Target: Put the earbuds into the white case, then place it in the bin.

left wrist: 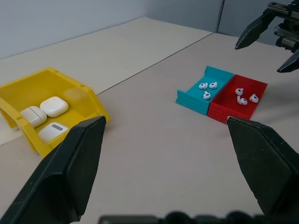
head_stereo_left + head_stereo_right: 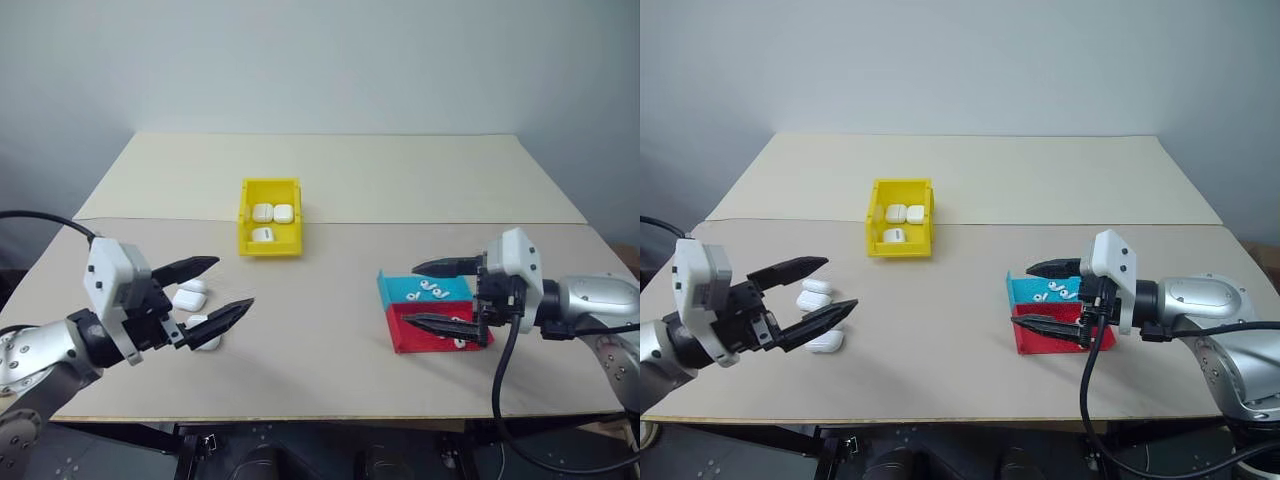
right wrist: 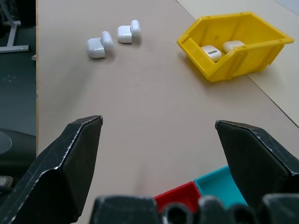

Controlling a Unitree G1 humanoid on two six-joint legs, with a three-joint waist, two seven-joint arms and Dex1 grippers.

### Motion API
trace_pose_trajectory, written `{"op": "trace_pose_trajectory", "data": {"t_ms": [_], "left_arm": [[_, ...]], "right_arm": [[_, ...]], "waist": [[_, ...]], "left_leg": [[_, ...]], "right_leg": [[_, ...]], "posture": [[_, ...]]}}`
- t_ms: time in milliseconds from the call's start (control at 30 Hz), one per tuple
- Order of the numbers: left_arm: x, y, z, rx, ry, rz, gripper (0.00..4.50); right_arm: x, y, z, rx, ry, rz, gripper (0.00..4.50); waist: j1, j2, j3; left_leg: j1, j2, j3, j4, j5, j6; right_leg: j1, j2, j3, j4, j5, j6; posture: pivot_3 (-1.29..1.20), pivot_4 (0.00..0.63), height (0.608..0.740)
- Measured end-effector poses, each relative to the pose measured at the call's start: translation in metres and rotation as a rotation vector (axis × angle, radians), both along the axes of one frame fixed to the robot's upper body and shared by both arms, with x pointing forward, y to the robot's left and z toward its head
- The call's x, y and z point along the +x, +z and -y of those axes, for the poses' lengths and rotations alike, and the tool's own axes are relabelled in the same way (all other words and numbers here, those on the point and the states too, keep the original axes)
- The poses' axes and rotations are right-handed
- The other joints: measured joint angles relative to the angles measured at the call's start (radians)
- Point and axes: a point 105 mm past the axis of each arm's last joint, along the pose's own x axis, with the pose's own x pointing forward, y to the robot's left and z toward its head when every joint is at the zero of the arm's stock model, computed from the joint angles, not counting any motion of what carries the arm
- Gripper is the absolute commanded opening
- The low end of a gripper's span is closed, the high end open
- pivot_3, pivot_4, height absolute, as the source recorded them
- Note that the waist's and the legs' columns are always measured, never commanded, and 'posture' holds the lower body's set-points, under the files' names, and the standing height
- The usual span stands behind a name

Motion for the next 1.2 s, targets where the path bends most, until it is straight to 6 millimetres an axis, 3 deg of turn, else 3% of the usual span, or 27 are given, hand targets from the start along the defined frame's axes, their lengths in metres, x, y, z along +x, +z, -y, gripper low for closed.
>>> {"op": "trace_pose_trajectory", "data": {"t_ms": [300, 600, 800, 1000, 1200], "left_arm": [[0.002, -0.003, -0.002, 0.019, 0.026, 0.001, 4.50], [0.025, -0.004, -0.006, 0.141, 0.180, 0.060, 4.50], [0.027, -0.008, -0.009, 0.174, 0.194, 0.053, 4.50], [0.023, -0.015, -0.012, 0.211, 0.170, -0.015, 4.50], [0.032, -0.008, -0.033, 0.299, 0.261, -0.273, 4.50]], "right_arm": [[0.004, -0.001, 0.002, -0.004, -0.035, 0.007, 4.49], [0.009, 0.004, 0.002, -0.011, -0.043, 0.033, 4.49], [0.010, 0.006, 0.002, -0.010, -0.046, 0.036, 4.49], [0.008, 0.006, 0.001, 0.006, -0.057, 0.025, 4.49], [0.008, 0.008, 0.000, 0.016, -0.054, 0.024, 4.49]], "waist": [[0.000, 0.000, 0.000], [0.001, 0.000, 0.000], [0.000, 0.000, 0.000], [0.000, 0.000, 0.000], [0.001, -0.001, 0.000]], "left_leg": [[0.000, 0.000, 0.000, 0.000, 0.000, 0.000], [0.000, 0.000, 0.000, 0.000, 0.000, 0.000], [-0.001, 0.000, 0.001, 0.000, 0.000, 0.000], [0.000, 0.000, 0.000, 0.000, 0.000, 0.000], [0.000, 0.000, -0.002, 0.000, 0.000, 0.000]], "right_leg": [[0.000, 0.000, 0.000, 0.000, 0.000, 0.000], [0.000, 0.000, 0.000, 0.000, 0.000, 0.000], [-0.001, 0.000, 0.000, 0.000, 0.000, 0.000], [-0.001, 0.000, 0.000, 0.000, 0.000, 0.000], [-0.001, 0.000, 0.001, 0.000, 0.000, 0.000]], "posture": [[0.00, 0.150, 0.740], [0.00, 0.150, 0.740], [0.00, 0.150, 0.740], [0.00, 0.150, 0.740], [0.00, 0.150, 0.740]]}}
